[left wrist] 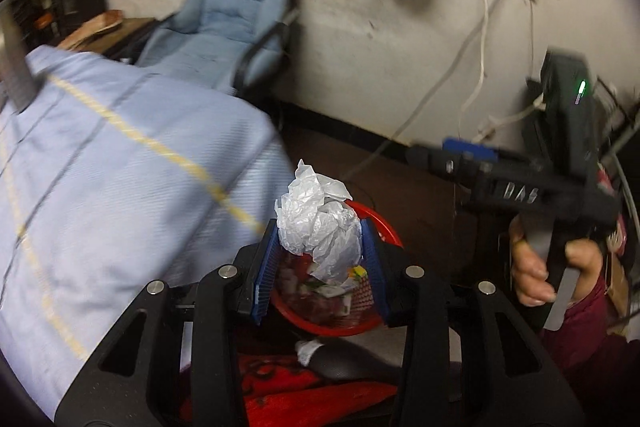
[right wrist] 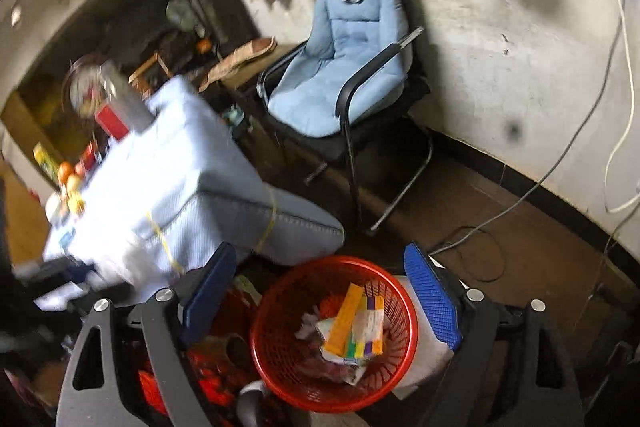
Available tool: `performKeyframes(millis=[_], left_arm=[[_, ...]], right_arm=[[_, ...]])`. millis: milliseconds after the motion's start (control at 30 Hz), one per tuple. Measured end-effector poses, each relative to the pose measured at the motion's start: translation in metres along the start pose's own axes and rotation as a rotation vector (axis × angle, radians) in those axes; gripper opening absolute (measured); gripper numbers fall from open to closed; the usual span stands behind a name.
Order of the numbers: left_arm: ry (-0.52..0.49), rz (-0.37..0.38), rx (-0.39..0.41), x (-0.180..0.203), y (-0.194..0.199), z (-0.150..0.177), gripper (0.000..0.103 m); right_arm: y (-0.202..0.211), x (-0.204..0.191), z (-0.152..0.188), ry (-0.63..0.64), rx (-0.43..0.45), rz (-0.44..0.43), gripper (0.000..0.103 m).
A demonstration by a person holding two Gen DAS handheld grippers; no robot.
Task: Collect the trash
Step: 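Carry the tissue and snack box to the basket and open both tools, then move both tools back toward the table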
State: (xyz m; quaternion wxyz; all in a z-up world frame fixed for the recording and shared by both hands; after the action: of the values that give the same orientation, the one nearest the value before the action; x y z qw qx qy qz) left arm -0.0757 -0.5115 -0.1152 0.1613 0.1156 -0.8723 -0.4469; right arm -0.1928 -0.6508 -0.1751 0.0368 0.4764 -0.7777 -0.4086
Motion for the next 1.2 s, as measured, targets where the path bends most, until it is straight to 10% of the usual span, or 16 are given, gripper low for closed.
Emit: performKeyframes(millis=[267,1200], left_arm=[[-0.031,-0.027,-0.045,0.017,-0.026,-0.006,0.085],[0.224,-0.149,0.186,-0.107,0.074,-0.004,0.093]], right_arm=[[-0.011,0.016,0.004,-0.033,-0.012,-0.013,0.085],[-0.006,-0.125,-0.035,0.241,-0.015,-0.092,0.086]])
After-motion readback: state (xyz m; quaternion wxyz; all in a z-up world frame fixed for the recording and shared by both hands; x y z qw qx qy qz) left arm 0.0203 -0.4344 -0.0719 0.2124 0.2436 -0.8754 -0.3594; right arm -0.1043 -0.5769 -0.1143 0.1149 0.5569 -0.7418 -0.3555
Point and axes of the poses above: each gripper's, at about its wrist camera, not at the fingertips, and y roughly against the way its jaws point, x to its right, z to its underside, the point moved 5 cm from there along -y, roughly the way its jaws point, and after that the axes turned 7 degrees about y, right-handed, at the moved point
